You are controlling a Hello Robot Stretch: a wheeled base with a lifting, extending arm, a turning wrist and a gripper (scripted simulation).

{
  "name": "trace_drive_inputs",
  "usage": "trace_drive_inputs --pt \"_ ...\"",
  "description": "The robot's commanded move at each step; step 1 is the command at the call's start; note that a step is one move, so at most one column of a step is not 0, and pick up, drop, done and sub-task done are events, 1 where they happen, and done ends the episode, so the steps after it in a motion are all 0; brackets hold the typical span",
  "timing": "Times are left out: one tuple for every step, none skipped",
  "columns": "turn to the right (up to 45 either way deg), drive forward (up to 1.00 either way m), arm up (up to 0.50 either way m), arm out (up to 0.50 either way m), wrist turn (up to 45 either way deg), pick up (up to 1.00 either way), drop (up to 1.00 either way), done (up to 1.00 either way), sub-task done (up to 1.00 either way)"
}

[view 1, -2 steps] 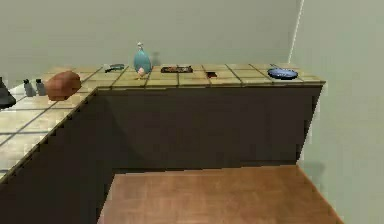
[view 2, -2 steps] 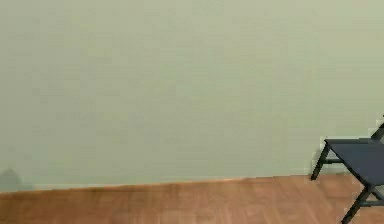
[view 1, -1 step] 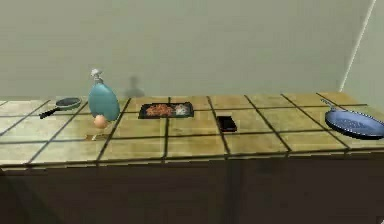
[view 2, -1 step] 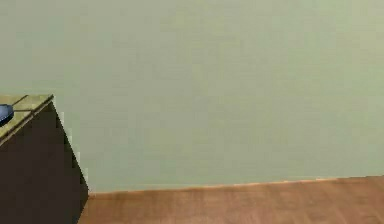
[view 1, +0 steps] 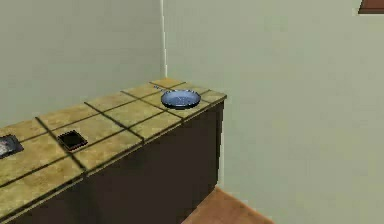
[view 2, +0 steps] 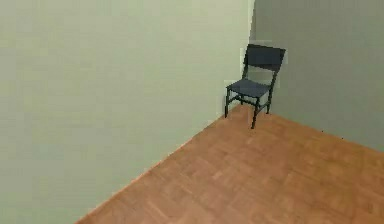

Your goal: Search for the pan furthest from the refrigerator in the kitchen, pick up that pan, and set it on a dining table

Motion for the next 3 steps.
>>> trace_drive_inputs --pt "30.0 0.00 0.00 0.00 0.0 0.00 0.00 0.00 0.00" --pt "0.0 0.15 0.00 0.00 0.0 0.00 0.00 0.00 0.00" --pt "-45.0 0.00 0.00 0.00 0.0 0.00 0.00 0.00 0.00"
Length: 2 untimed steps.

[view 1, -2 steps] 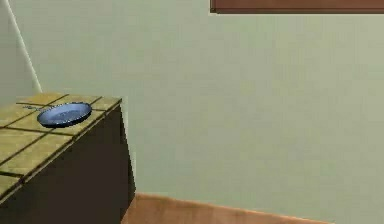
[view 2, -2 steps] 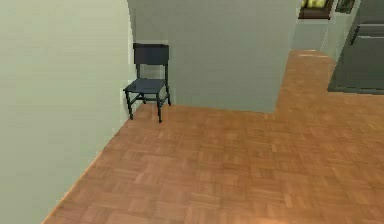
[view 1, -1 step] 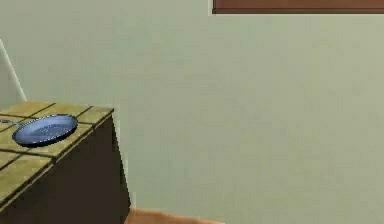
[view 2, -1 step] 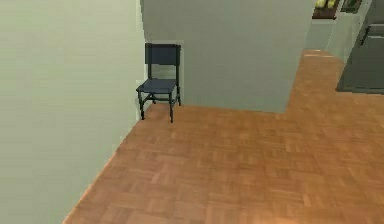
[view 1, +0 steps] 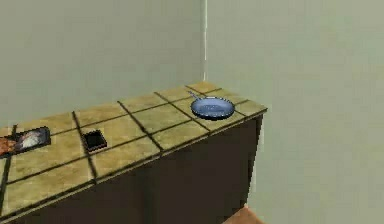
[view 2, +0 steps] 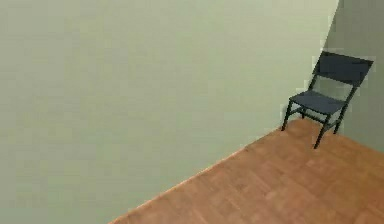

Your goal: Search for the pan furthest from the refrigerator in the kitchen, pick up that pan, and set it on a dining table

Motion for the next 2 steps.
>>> trace_drive_inputs --pt "-45.0 0.00 0.00 0.00 0.0 0.00 0.00 0.00 0.00" --pt "-33.0 0.00 0.00 0.00 0.0 0.00 0.00 0.00 0.00"
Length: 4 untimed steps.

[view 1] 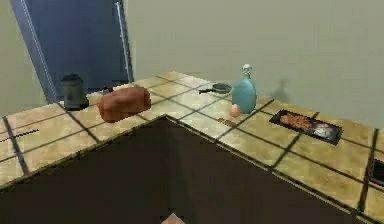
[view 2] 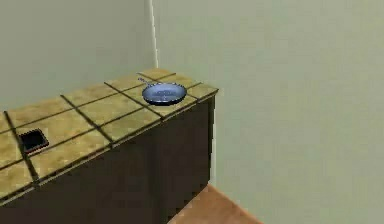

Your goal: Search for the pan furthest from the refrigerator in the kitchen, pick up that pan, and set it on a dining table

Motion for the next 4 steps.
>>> trace_drive_inputs --pt "45.0 0.00 0.00 0.00 0.0 0.00 0.00 0.00 0.00" --pt "45.0 0.00 0.00 0.00 0.0 0.00 0.00 0.00 0.00" --pt "18.0 0.00 0.00 0.00 0.0 0.00 0.00 0.00 0.00" --pt "0.0 0.80 0.00 0.00 0.0 0.00 0.00 0.00 0.00"
